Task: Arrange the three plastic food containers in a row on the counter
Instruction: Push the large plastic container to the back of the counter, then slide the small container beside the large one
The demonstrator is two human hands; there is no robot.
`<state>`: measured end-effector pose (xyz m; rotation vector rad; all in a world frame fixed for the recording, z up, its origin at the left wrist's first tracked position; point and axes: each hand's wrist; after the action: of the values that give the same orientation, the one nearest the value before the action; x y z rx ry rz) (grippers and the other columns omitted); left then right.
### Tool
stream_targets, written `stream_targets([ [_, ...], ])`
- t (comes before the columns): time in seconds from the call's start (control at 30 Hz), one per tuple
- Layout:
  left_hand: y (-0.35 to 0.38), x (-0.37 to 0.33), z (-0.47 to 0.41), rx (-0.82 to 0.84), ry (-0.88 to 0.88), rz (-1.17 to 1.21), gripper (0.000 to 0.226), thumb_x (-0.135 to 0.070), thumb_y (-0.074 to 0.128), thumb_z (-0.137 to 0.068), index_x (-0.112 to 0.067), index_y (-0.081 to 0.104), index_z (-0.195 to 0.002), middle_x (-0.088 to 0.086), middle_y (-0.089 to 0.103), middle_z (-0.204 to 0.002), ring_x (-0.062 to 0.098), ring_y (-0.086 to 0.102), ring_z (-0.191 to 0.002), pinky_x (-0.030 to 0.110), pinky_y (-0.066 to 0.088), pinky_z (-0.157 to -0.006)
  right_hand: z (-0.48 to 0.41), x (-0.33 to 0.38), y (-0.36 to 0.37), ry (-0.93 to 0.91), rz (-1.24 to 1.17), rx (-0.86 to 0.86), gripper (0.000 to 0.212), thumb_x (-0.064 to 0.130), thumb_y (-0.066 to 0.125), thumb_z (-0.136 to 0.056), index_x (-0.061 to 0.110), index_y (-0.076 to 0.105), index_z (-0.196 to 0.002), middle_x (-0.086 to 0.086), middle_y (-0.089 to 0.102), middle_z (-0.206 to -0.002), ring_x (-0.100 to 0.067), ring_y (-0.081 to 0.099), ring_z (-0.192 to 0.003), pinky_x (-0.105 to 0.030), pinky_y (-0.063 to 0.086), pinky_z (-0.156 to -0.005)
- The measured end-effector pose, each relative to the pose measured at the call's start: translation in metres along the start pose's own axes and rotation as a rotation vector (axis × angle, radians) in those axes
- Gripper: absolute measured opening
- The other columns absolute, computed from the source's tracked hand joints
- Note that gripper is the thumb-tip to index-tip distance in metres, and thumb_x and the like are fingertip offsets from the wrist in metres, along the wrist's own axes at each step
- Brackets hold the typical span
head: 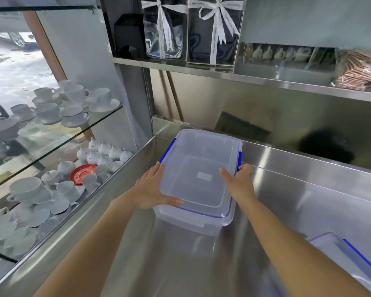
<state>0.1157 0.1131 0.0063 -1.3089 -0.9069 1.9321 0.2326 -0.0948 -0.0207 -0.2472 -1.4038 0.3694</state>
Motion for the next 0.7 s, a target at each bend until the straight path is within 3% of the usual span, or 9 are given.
stream_targets([
  [0.27, -0.01, -0.001, -0.011, -0.009, -0.014, -0.048, 0.117, -0.058, 0.07, -0.068, -0.023, -0.007, -0.148, 0.0, -0.009, -0.159, 0.02, -0.006, -0.146, 0.044, 0.0, -0.118, -0.011, 0.003, 0.003, 0.01, 0.066, 0.02, 0.055, 0.047, 0.059, -0.082, 0.016, 0.033, -0.119, -0.011, 0.053, -0.126, -0.031, 0.059, -0.105, -0.05, 0.051, -0.09],
  [0.43, -0.002, -0.025, 0.01, -0.222, -0.015, -0.033, 0.092, -0.047, 0.073, -0.07, -0.022, 0.025, -0.145, 0.007, 0.015, -0.156, 0.025, 0.01, -0.144, 0.046, 0.012, -0.117, 0.007, -0.017, -0.046, -0.047, 0.276, -0.023, 0.072, 0.054, 0.054, -0.082, 0.012, 0.033, -0.137, -0.011, 0.042, -0.143, -0.031, 0.048, -0.124, -0.049, 0.041, -0.102],
  [0.57, 0.045, -0.084, 0.032, -0.394, 0.184, 0.044, 0.072, -0.039, 0.067, -0.079, -0.016, 0.036, -0.14, 0.008, 0.028, -0.153, 0.023, 0.017, -0.143, 0.039, 0.012, -0.115, 0.026, -0.045, -0.114, -0.029, 0.394, -0.027, 0.075, 0.052, 0.055, -0.083, 0.01, 0.032, -0.139, -0.013, 0.039, -0.147, -0.032, 0.04, -0.131, -0.048, 0.032, -0.108],
  [0.7, 0.113, -0.149, 0.06, -0.211, 0.395, 0.091, 0.078, -0.051, 0.056, -0.082, -0.018, 0.025, -0.145, 0.004, 0.021, -0.156, 0.019, 0.013, -0.144, 0.036, 0.009, -0.116, 0.058, -0.079, -0.177, 0.023, 0.372, 0.026, 0.077, 0.052, 0.059, -0.08, 0.011, 0.034, -0.14, -0.011, 0.042, -0.146, -0.03, 0.039, -0.133, -0.049, 0.03, -0.11],
])
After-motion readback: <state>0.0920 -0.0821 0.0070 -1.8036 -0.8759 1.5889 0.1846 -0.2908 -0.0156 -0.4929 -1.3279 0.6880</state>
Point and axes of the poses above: each hand's wrist, its own z-axis away from the middle knuckle, its own y-axis out of the palm, x = y × z
